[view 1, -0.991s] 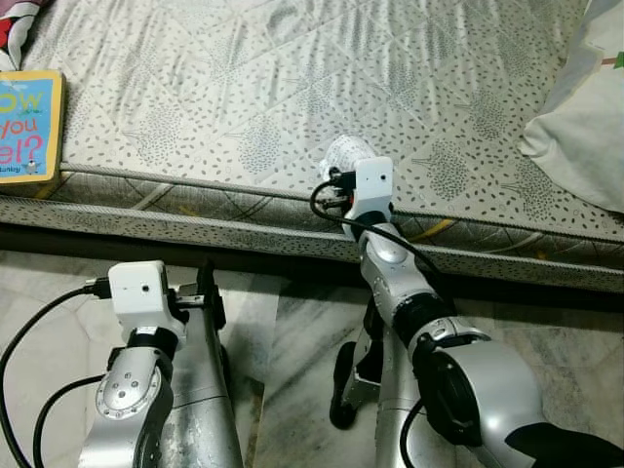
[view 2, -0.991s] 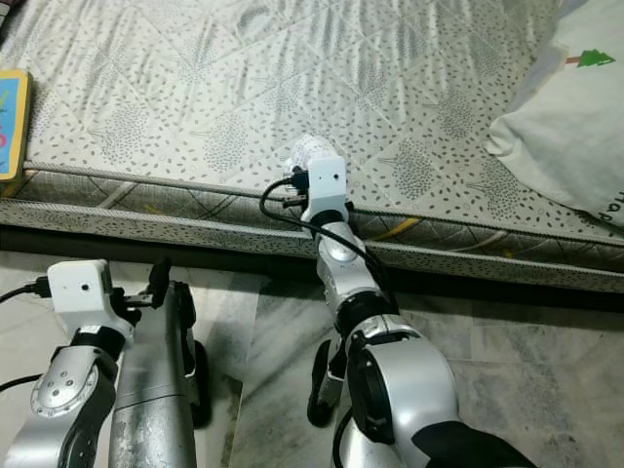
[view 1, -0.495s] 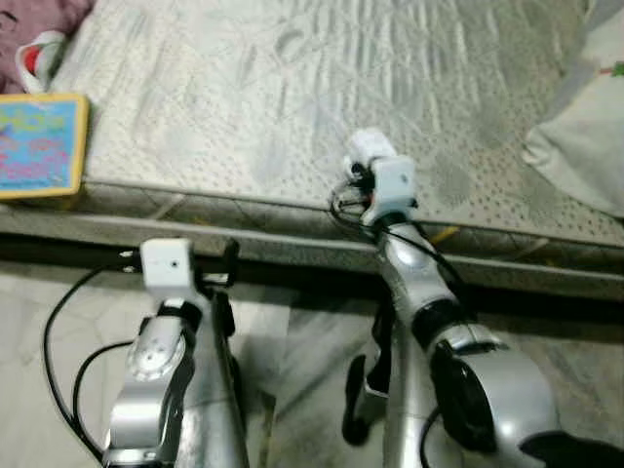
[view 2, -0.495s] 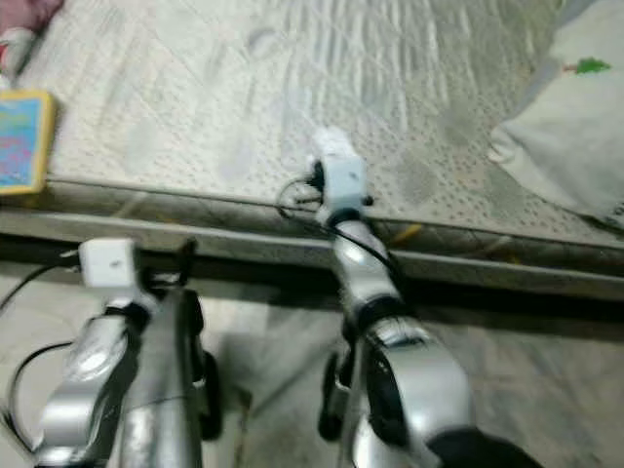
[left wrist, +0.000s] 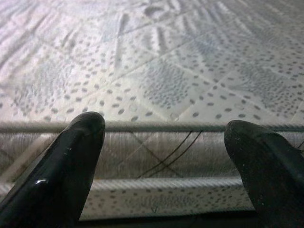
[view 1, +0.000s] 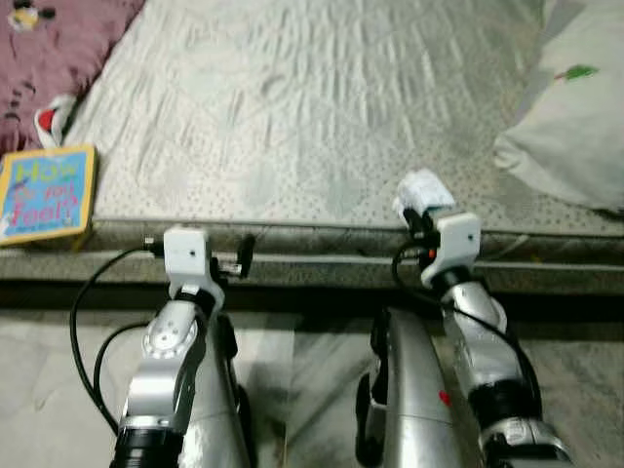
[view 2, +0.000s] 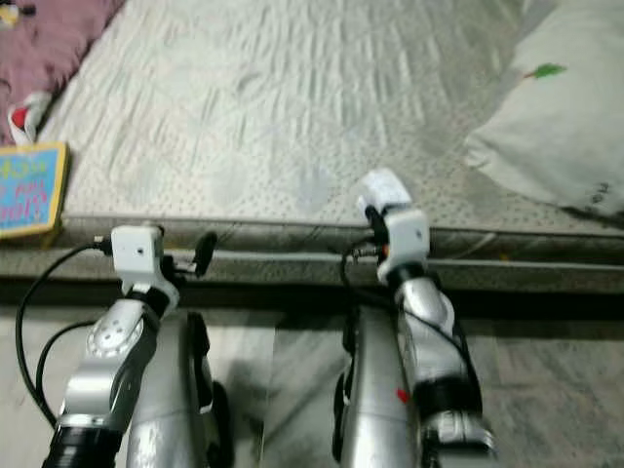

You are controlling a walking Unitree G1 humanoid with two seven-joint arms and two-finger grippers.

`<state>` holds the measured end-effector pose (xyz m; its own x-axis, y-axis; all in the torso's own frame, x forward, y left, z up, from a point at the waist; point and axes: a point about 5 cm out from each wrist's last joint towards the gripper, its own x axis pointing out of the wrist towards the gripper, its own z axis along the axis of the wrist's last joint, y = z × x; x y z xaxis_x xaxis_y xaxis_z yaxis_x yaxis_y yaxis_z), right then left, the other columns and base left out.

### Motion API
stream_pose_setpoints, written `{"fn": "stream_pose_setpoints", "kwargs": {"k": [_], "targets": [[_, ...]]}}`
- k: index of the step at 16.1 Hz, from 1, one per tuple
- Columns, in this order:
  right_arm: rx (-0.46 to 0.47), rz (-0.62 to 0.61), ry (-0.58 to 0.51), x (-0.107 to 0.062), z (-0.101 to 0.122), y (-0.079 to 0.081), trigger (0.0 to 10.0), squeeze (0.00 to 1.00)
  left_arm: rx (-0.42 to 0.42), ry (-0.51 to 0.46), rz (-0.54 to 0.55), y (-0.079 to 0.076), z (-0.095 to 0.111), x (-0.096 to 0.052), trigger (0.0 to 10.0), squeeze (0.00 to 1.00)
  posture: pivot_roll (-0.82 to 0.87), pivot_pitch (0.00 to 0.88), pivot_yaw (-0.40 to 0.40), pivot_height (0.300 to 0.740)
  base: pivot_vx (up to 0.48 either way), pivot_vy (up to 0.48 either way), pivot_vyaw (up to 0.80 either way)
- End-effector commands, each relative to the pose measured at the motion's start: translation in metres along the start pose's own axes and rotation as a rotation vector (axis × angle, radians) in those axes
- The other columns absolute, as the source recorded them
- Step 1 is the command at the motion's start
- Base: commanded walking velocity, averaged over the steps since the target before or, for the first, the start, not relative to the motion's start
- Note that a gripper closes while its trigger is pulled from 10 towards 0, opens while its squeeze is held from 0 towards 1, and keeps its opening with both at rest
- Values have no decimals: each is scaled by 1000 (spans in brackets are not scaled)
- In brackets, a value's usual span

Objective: Clean up the room

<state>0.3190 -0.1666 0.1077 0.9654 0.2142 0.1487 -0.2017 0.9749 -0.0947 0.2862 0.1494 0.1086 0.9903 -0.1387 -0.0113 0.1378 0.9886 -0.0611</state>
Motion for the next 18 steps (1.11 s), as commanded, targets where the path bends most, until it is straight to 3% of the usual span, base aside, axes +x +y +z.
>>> {"fn": "stream_pose_setpoints", "kwargs": {"k": [1,3,5,6,10,18], "targets": [[18,-8,-6,-4,2,6,0,0,7,1,21,5,-3,-2,10000,0,0,139,52,524,0,0,0],[61,-71,2,-24,3,21,0,0,1,-9,43,6,-3,-5,10000,0,10,129,51,524,0,0,0],[71,-114,0,-30,6,26,0,0,-2,-10,36,6,-5,-8,10000,0,11,132,47,524,0,0,0],[125,-166,8,-29,6,25,10000,0,-12,-9,34,7,-6,-9,10000,0,9,137,44,524,0,0,0],[158,-209,-21,-25,17,18,10000,0,-26,5,46,8,-10,-15,10000,0,23,150,46,528,0,0,0],[124,-198,9,-17,18,14,10000,0,-34,0,41,4,-9,-11,10000,0,20,150,22,624,0,0,0]]}}
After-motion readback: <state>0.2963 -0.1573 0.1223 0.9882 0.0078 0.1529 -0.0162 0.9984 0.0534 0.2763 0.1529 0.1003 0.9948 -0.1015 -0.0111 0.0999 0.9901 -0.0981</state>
